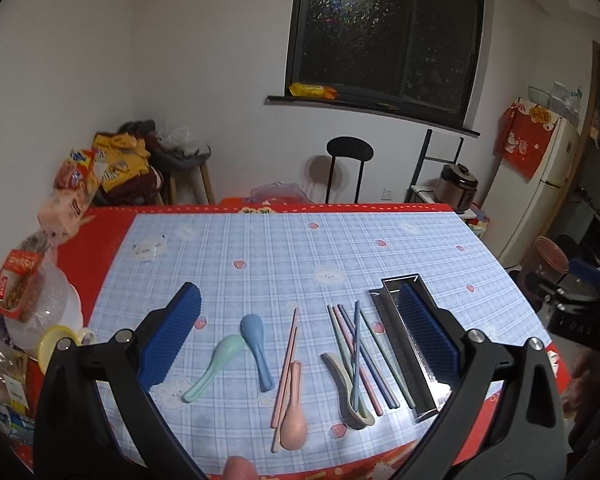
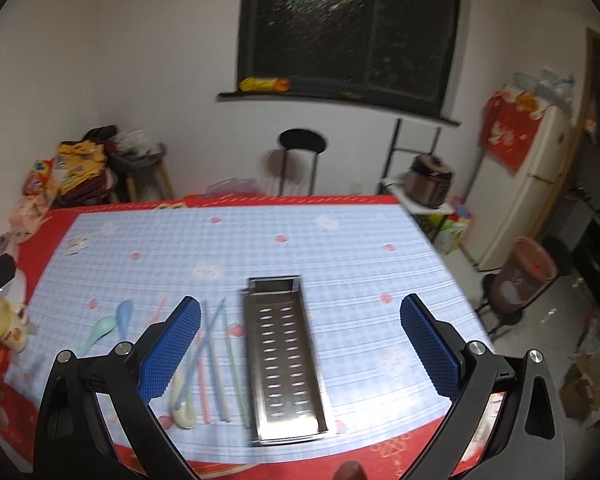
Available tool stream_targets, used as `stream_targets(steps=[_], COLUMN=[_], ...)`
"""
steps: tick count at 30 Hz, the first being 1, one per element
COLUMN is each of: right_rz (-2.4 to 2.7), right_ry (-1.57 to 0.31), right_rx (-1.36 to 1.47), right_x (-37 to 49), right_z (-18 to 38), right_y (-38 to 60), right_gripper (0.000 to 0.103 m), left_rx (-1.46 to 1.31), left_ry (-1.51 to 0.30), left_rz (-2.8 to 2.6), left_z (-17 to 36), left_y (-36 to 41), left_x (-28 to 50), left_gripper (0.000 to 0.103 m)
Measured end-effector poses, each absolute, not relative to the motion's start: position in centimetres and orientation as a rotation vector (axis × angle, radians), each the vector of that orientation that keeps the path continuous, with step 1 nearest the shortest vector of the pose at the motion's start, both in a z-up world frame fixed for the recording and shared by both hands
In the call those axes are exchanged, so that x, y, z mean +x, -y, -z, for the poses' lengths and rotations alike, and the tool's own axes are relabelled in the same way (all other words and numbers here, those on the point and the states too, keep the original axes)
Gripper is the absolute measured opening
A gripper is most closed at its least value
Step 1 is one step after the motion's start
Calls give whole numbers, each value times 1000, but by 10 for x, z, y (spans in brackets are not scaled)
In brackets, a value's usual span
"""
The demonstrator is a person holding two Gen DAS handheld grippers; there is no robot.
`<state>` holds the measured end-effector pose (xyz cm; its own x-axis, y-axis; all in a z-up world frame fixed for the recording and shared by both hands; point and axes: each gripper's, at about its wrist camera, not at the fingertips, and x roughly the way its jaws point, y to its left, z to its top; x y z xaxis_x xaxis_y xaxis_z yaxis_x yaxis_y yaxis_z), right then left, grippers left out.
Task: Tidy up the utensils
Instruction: 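Move both tools forward over the row of pastel utensils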
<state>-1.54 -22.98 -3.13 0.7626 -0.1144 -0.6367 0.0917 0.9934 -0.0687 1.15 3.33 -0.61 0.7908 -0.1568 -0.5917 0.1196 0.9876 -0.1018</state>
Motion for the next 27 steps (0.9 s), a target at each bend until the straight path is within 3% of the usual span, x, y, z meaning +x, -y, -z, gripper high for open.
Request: stream_targets(steps=[13,19,27], right_rz=[-150,-194,-229], right_ry=[-828,-920,-1018], right_rx=[16,-121,-95], right_x=[38,54,59], right_z=[72,106,152], right_y=[192,155,137], right_gripper=[98,98,98], left_rx=[35,28,135], left_ry=[-677,-789,-856], left_rz=[31,-38,-13], left_z=[35,73,124], left_y=[-100,-136,-149], left_x=[32,43,43], left_gripper=[98,98,97])
